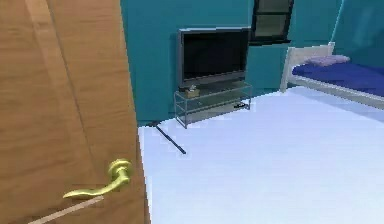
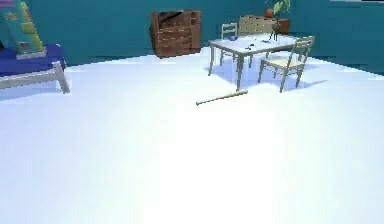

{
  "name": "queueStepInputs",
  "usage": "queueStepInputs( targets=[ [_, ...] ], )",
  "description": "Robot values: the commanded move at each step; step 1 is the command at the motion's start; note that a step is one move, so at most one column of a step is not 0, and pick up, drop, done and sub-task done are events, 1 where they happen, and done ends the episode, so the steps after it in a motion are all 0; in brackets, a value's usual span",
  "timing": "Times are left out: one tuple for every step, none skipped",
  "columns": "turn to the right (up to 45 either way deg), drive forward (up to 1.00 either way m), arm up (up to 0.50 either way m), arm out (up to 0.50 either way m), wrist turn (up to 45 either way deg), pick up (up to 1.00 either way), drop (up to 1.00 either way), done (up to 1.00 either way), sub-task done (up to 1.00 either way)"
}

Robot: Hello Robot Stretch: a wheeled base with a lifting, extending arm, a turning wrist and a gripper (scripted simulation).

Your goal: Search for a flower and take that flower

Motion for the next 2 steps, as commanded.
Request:
queueStepInputs(
  targets=[
    [-45.0, 0.00, 0.00, 0.00, 0.0, 0.00, 0.00, 0.00, 0.00],
    [-45.0, 0.00, 0.00, 0.00, 0.0, 0.00, 0.00, 0.00, 0.00]
  ],
)
